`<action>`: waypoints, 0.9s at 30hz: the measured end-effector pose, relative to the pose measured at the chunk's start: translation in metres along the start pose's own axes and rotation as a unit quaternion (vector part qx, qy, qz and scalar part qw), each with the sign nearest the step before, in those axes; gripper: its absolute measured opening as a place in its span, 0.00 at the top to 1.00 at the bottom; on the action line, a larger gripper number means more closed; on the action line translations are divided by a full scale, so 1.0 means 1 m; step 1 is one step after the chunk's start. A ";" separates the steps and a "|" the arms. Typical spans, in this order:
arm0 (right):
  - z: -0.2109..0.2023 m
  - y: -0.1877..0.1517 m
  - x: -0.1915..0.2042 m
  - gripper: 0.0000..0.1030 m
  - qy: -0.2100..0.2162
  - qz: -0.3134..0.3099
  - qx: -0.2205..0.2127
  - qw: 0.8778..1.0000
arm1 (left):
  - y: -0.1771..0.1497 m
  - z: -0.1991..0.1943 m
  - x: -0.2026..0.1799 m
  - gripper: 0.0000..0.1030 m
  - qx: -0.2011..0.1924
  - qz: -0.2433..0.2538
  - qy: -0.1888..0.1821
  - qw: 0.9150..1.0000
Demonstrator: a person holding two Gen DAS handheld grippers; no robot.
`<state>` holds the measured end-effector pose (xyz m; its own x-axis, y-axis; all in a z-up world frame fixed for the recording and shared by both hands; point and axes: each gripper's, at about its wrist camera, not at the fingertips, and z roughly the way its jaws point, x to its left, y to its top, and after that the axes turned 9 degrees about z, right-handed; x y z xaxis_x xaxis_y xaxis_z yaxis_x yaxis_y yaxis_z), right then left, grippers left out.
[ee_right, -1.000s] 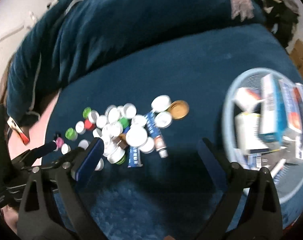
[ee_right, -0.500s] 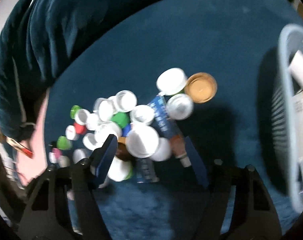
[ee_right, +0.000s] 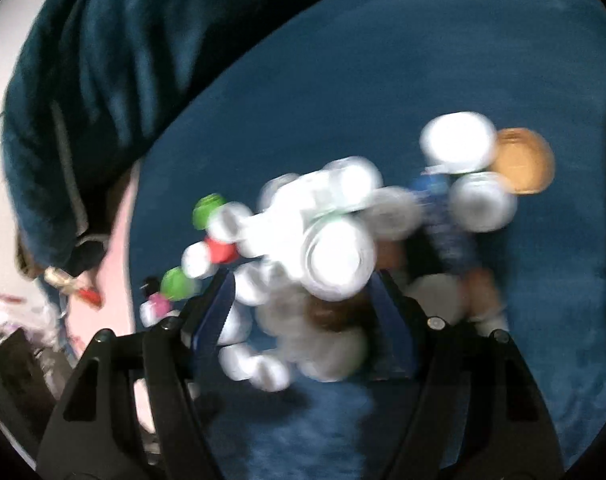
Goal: Organize objects
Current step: 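Grasp a blue ointment tube with the right gripper while the left reaches into the pile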
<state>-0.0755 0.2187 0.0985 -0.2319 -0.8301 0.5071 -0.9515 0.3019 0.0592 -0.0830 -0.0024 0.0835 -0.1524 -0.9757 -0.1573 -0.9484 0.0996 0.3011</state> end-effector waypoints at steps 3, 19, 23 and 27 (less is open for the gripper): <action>-0.011 0.000 0.005 0.32 -0.008 -0.018 -0.017 1.000 | 0.001 0.001 0.000 0.01 0.001 -0.001 -0.001 1.000; 0.000 0.019 -0.049 0.75 -0.169 -0.009 -0.032 0.985 | 0.001 -0.003 -0.033 0.01 -0.021 0.032 -0.054 0.998; -0.007 0.019 -0.059 0.78 -0.155 0.003 -0.013 0.988 | 0.000 -0.005 -0.054 0.02 -0.024 0.052 -0.089 0.994; -0.023 0.014 -0.087 0.80 -0.138 0.068 0.010 0.988 | -0.010 0.010 -0.085 0.04 0.009 0.064 -0.178 0.982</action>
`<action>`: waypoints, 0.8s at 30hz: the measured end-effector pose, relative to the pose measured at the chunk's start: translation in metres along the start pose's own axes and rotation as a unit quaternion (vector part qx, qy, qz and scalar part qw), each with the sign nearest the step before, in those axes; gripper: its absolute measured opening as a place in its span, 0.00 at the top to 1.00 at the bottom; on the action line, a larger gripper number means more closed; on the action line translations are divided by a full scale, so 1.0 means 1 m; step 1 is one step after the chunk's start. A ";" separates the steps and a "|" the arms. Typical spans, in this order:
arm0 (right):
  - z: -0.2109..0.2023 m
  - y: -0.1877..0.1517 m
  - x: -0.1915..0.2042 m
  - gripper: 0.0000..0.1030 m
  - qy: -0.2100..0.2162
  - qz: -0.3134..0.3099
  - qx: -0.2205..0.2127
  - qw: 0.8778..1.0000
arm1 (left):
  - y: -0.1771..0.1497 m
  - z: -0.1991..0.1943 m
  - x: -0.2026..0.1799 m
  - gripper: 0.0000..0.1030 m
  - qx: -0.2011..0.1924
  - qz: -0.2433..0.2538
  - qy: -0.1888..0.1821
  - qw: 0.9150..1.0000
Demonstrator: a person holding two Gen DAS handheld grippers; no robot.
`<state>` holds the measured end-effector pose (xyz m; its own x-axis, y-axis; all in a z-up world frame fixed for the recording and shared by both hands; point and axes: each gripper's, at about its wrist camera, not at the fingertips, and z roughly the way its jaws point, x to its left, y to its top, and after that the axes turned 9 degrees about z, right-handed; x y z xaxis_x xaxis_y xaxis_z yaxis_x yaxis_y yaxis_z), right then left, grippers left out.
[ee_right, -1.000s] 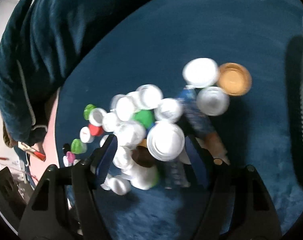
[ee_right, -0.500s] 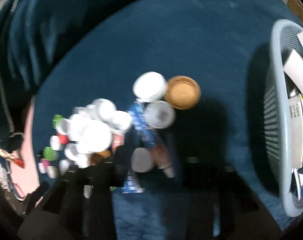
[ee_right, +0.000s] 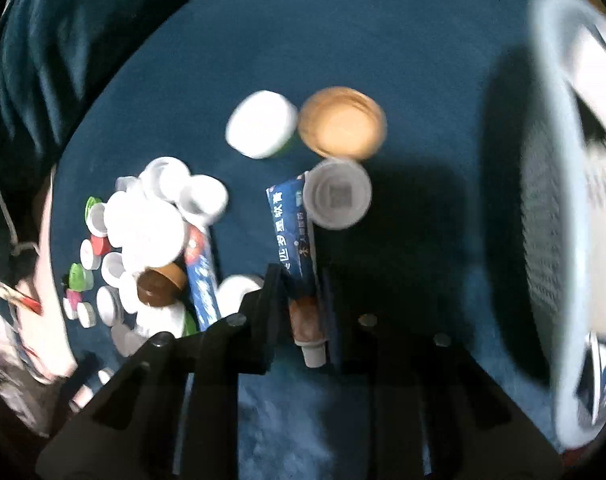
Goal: Organize objects
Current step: 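Grasp a blue ointment tube with the right gripper while the left reaches into the pile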
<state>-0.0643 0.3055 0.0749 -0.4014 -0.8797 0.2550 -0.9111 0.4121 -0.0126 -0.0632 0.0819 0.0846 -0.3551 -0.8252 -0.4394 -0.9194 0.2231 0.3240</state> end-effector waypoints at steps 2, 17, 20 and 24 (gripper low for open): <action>-0.003 -0.001 -0.011 0.80 0.017 0.016 0.009 1.000 | -0.003 0.020 -0.009 0.12 0.022 0.004 -0.009 1.000; -0.003 -0.002 -0.018 0.78 0.019 -0.019 0.022 0.999 | 0.018 0.057 0.013 0.69 -0.031 -0.001 0.063 0.997; 0.000 -0.003 -0.015 0.78 0.006 -0.033 0.022 0.999 | 0.018 0.055 0.012 0.71 -0.021 0.014 0.067 0.997; 0.002 -0.009 -0.011 0.80 -0.010 -0.052 0.035 0.998 | 0.002 0.050 0.009 0.71 0.028 0.025 0.078 0.996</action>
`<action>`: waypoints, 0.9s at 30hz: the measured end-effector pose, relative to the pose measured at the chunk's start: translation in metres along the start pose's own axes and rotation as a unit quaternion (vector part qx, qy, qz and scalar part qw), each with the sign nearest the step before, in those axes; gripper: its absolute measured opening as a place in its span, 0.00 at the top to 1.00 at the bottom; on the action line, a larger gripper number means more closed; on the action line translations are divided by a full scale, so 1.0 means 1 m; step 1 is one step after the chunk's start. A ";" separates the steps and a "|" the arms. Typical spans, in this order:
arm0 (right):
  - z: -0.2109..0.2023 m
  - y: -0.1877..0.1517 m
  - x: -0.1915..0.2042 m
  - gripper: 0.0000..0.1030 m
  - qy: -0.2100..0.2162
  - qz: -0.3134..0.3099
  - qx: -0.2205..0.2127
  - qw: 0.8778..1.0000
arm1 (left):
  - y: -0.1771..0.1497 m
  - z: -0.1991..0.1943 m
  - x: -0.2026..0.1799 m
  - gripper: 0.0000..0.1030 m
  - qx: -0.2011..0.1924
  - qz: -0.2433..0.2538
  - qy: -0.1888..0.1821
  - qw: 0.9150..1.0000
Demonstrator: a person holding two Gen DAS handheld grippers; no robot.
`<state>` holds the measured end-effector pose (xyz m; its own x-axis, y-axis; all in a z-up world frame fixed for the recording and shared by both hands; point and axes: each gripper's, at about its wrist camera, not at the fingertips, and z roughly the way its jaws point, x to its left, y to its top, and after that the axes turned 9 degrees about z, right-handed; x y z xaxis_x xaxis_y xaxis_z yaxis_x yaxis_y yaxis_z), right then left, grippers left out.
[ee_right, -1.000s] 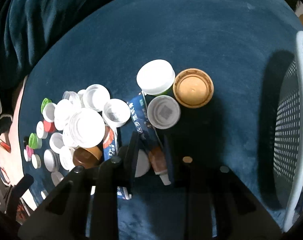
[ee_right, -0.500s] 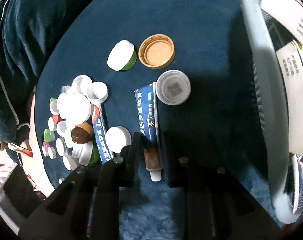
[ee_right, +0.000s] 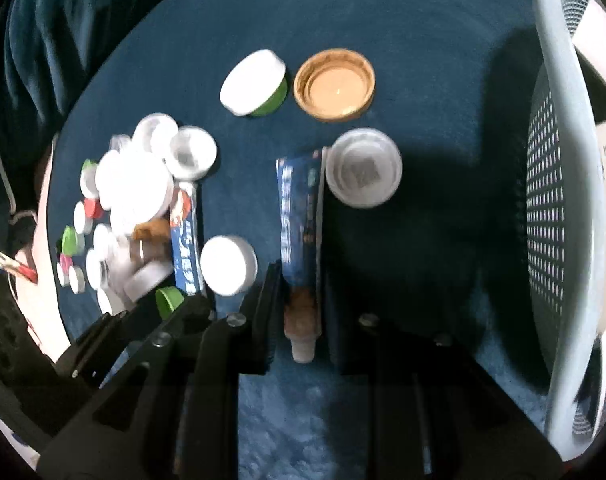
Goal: Organize objects
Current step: 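Grasp a blue ointment tube with the right gripper while the left reaches into the pile, then grasp a white tube with red and blue print with the left gripper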
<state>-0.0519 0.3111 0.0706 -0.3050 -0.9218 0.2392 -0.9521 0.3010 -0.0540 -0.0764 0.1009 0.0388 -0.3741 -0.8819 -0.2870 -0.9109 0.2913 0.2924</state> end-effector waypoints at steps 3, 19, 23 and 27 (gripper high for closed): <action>0.003 -0.007 -0.001 0.80 -0.005 -0.009 0.016 1.000 | -0.011 -0.008 -0.002 0.71 0.033 -0.001 0.010 0.999; -0.005 -0.003 0.008 0.77 0.024 -0.008 -0.011 1.000 | -0.001 -0.031 -0.019 0.40 -0.045 0.035 0.003 0.998; -0.006 0.001 0.009 0.77 0.023 -0.004 -0.008 1.000 | 0.009 -0.007 -0.021 0.49 -0.040 0.057 0.032 0.997; -0.006 0.001 0.011 0.77 0.014 -0.012 -0.010 1.000 | 0.016 0.010 -0.021 0.67 -0.039 0.075 0.045 0.995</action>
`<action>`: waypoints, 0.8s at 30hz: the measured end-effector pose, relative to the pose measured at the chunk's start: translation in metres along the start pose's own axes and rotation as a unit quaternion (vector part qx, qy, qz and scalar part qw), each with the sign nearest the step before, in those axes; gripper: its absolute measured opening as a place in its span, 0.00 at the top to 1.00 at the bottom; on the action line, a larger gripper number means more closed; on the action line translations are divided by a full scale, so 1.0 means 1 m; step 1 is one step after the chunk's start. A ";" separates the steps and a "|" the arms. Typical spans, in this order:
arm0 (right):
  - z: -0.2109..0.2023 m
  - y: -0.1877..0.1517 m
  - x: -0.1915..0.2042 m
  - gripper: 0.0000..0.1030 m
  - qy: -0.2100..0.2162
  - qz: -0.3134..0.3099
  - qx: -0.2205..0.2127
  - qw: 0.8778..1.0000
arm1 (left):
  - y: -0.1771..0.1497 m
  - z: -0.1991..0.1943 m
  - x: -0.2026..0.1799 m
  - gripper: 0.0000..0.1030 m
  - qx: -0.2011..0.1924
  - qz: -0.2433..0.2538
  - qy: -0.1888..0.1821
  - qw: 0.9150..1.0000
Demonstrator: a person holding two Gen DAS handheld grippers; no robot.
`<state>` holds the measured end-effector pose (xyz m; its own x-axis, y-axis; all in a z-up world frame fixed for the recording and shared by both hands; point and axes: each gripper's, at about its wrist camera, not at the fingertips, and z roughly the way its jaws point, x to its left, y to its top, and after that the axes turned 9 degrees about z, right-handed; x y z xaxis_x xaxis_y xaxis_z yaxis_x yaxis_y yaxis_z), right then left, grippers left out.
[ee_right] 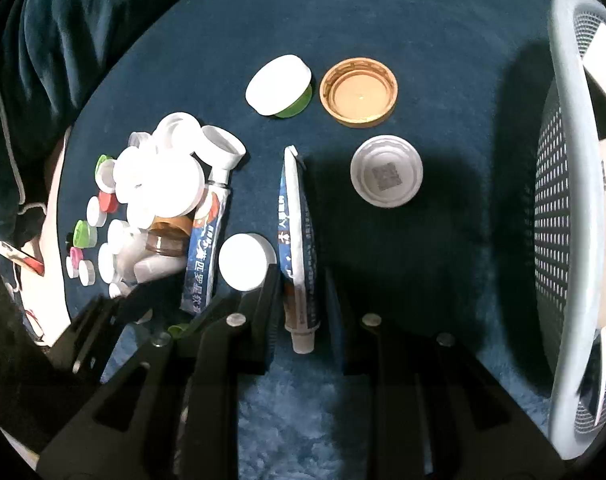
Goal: Organize objects
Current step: 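Grasp a white tube with red and blue print with the left gripper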
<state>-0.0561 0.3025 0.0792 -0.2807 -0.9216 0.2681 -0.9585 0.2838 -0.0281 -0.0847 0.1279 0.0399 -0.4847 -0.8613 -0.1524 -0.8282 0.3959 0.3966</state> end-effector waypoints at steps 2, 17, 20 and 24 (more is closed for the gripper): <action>0.001 0.000 0.000 0.77 -0.003 -0.003 -0.001 1.000 | -0.003 -0.003 0.000 0.79 0.000 0.003 0.001 1.000; 0.008 -0.010 0.012 0.77 -0.033 -0.014 0.005 0.999 | -0.016 -0.018 0.009 0.63 -0.001 -0.034 -0.020 0.999; 0.014 -0.011 0.020 0.77 -0.049 -0.032 -0.006 0.998 | -0.017 -0.009 0.009 0.74 0.007 -0.027 -0.004 1.000; 0.004 -0.013 0.019 0.82 -0.031 -0.036 -0.009 0.999 | -0.019 -0.026 0.017 0.83 0.005 -0.055 -0.052 0.997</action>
<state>-0.0486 0.2804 0.0803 -0.2136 -0.9544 0.2085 -0.9756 0.2196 0.0059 -0.0701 0.0974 0.0537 -0.4160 -0.8627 -0.2877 -0.8810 0.3039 0.3625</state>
